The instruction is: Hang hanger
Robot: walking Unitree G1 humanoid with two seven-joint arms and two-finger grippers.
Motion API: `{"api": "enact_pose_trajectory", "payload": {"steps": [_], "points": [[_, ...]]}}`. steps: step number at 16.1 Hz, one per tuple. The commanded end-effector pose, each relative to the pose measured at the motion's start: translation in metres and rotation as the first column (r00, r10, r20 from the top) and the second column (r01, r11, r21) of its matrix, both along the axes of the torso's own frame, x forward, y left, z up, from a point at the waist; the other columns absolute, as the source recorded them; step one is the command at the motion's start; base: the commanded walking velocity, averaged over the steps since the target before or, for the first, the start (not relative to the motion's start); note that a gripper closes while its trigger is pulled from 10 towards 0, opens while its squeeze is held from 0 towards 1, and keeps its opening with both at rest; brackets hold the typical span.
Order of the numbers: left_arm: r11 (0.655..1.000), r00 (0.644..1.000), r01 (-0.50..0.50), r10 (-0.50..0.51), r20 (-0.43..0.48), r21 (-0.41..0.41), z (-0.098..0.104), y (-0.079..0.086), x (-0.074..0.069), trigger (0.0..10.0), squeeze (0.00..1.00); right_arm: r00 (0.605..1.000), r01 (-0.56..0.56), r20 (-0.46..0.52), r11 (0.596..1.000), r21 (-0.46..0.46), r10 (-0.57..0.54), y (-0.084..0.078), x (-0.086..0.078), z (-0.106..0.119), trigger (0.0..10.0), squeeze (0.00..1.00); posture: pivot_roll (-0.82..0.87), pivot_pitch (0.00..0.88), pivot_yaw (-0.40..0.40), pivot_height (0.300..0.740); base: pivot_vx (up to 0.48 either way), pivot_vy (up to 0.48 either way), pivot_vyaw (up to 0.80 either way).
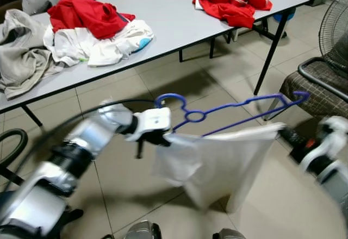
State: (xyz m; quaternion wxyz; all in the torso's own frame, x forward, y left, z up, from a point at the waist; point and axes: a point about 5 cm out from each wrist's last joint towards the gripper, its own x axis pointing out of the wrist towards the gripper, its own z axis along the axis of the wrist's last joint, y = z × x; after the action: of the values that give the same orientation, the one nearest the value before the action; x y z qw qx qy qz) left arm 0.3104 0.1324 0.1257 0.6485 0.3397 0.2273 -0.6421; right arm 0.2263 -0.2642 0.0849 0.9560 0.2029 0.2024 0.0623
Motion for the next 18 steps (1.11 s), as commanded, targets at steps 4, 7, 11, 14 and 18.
{"api": "enact_pose_trajectory", "payload": {"steps": [4, 7, 11, 14, 18], "points": [[0.997, 0.999, -0.046, 0.045, 0.007, 0.055, 0.003, 0.024, 0.004, 0.0, 0.00, 0.998, -0.012, 0.065, 1.000, -0.010, 0.013, 0.011, -0.008, -0.012, 10.0, 1.00, -0.17, 0.000, 0.133, 0.740, 0.000, 0.000, 0.00], [0.987, 0.988, -0.150, 0.148, 0.040, 0.062, -0.006, 0.031, 0.011, 0.0, 0.00, 0.973, -0.083, 0.216, 0.996, 0.014, 0.078, 0.006, -0.015, 0.010, 10.0, 1.00, -0.18, 0.000, 0.144, 0.740, 0.000, 0.000, 0.00], [0.981, 0.981, -0.184, 0.179, 0.068, 0.064, -0.008, 0.030, 0.017, 0.0, 0.00, 0.880, -0.179, 0.452, 0.983, 0.030, 0.146, -0.003, -0.029, 0.058, 10.0, 1.00, -0.21, 0.000, 0.167, 0.740, 0.000, 0.000, 0.00], [0.982, 0.983, -0.172, 0.167, 0.072, 0.073, -0.009, 0.027, 0.020, 0.0, 0.00, 0.835, -0.245, 0.485, 0.965, -0.092, 0.258, 0.006, -0.024, 0.073, 10.0, 1.00, -0.22, 0.000, 0.171, 0.740, 0.000, 0.000, 0.00], [0.974, 0.983, -0.180, 0.172, 0.068, 0.141, -0.017, 0.027, 0.018, 0.0, 0.00, 0.571, -0.435, 0.707, 0.884, -0.170, 0.417, 0.051, -0.008, 0.155, 10.0, 1.00, -0.20, 0.000, 0.165, 0.740, 0.000, 0.000, 0.00]]}}
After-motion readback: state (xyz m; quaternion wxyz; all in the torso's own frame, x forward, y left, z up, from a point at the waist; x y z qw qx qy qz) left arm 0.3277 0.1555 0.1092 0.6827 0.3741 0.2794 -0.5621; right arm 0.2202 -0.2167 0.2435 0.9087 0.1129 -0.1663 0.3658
